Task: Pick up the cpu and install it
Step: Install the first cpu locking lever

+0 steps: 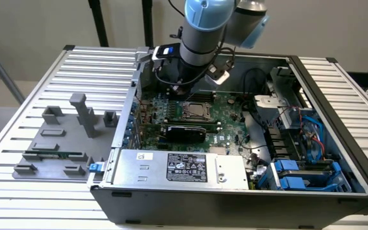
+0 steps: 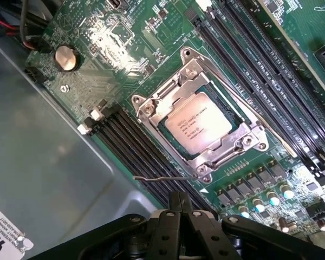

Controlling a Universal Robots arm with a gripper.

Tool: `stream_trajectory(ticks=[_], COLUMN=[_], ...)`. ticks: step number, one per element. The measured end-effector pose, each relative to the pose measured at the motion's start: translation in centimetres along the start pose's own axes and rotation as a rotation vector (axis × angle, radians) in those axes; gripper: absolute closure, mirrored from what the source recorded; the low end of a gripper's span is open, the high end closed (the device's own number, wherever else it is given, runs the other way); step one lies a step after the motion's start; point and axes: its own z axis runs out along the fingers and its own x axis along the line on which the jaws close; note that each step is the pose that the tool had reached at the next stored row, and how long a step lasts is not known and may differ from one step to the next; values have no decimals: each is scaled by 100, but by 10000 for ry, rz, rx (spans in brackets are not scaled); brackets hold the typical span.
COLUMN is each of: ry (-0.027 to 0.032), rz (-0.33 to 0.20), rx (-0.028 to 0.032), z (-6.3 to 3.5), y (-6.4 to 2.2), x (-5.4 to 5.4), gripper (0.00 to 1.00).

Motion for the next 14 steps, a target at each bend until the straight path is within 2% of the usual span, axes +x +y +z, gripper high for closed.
stream_trajectory(ticks=[2,4,11,14], ry=[9,-22,-217,-324], rz=[107,148,171,178], rx=[-73,-136,-344,-448], z=[15,31,109,132], y=[2,2,-10,-2], x=[-1,2,46,64], gripper=[89,89,89,89])
